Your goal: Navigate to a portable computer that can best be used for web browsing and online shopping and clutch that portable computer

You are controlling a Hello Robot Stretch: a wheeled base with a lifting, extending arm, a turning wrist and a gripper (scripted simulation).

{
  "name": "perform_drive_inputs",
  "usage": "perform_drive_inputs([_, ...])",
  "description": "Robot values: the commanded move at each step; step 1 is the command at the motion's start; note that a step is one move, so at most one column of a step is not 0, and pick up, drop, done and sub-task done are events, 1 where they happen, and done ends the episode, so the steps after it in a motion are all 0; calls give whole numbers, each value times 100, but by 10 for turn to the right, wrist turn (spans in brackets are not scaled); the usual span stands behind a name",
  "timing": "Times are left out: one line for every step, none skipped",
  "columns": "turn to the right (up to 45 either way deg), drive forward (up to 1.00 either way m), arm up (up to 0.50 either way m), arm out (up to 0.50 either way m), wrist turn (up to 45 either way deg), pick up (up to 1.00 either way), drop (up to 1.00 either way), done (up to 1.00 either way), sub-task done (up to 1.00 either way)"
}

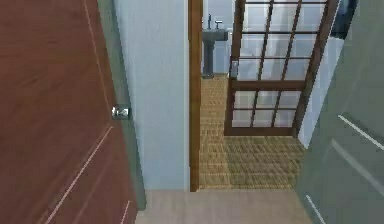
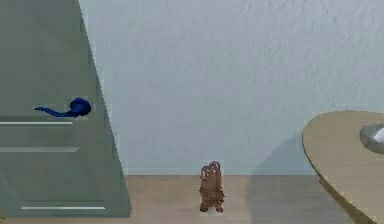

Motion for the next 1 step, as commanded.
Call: perform_drive_inputs([-450, 0, 0, 0, 0, 0, 0, 0, 0])
